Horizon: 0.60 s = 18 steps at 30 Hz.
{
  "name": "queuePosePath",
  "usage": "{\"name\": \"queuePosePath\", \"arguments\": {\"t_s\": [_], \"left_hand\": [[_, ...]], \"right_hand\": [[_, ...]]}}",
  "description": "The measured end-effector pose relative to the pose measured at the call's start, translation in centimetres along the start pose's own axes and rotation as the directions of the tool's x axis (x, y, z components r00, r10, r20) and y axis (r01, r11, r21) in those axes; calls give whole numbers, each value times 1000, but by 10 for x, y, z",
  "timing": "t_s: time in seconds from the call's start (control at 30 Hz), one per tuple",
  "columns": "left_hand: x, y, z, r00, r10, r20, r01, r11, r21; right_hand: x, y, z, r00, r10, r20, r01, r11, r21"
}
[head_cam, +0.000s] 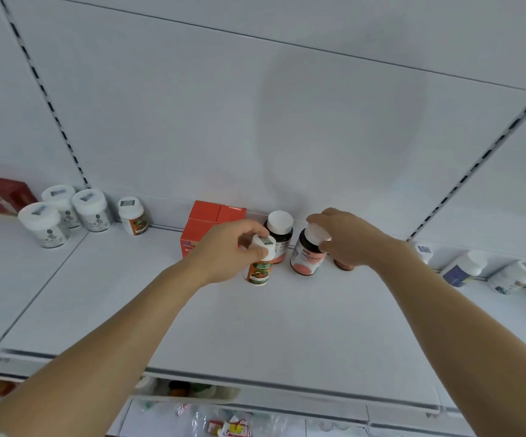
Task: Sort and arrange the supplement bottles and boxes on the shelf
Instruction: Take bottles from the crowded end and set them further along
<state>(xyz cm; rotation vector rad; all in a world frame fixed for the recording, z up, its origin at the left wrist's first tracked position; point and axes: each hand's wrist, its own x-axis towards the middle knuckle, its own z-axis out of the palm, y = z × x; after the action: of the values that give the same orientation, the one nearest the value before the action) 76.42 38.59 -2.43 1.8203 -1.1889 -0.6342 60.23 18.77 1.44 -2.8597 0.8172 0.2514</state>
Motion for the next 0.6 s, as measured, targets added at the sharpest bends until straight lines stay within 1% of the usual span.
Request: {"name": "queuePosePath", "arguments": {"t_s": [0.2,0.33,0.5,0.6], "left_hand": [[5,-1,1,1000,-14,7,14,1000,1],[8,0,2,999,-36,-4,36,999,21],[11,4,6,999,-39,-22,40,999,33],[12,5,8,999,-44,-29,45,998,47]], "right_hand": [[16,6,9,999,-33,-38,32,999,-35],[21,12,19,996,-53,-67,54,998,10],[24,17,33,978,-86,-191,91,996,14],[24,19,34,968,-108,-226,115,993,18]]}}
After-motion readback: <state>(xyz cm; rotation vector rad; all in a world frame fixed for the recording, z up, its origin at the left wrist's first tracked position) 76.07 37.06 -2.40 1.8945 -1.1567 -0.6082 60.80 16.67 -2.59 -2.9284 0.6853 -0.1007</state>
